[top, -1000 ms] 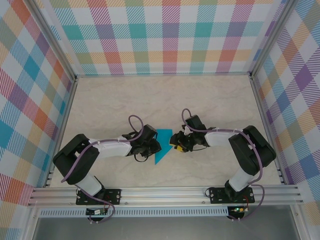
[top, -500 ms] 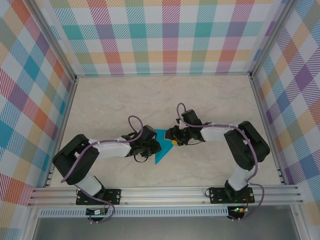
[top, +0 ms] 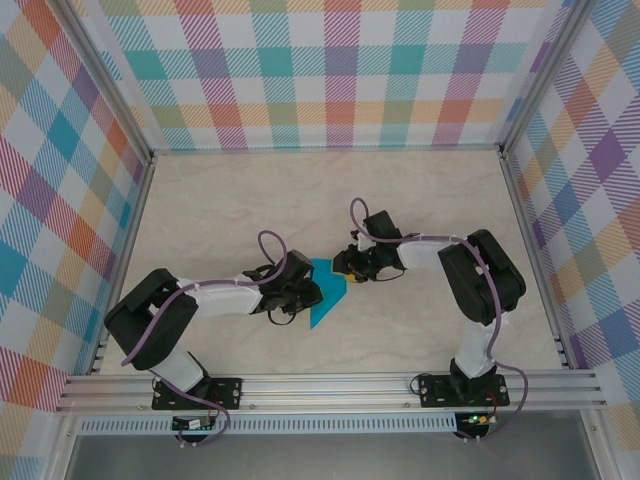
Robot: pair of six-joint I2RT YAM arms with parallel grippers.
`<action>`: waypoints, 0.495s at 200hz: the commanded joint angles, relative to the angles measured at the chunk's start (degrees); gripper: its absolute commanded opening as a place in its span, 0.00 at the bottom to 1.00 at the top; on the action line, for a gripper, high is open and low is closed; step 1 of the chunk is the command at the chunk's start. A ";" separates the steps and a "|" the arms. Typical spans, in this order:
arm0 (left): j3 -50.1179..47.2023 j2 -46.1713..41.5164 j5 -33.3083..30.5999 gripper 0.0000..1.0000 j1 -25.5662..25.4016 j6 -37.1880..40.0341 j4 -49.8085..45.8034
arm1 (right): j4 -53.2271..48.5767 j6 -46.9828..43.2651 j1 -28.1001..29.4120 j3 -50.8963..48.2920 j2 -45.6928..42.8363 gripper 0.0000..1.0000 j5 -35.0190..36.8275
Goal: Fold a paper plane with a square sheet of paper (pick it up from the middle)
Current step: Fourth fold the wing at the center of the table.
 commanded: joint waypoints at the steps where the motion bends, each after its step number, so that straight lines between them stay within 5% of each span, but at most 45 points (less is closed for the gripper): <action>1: -1.07 -0.59 0.02 0.24 0.37 2.79 -5.27 | -1.13 -1.34 -0.08 1.07 0.71 0.26 -2.20; 47: -2.18 -3.10 -0.11 0.25 0.37 5.26 -7.08 | 4.47 3.96 0.08 -3.37 -1.26 0.13 -2.31; 99: -1.86 -11.72 -1.15 0.40 0.30 9.09 -11.72 | 9.65 9.88 2.65 -8.58 -4.95 0.11 0.40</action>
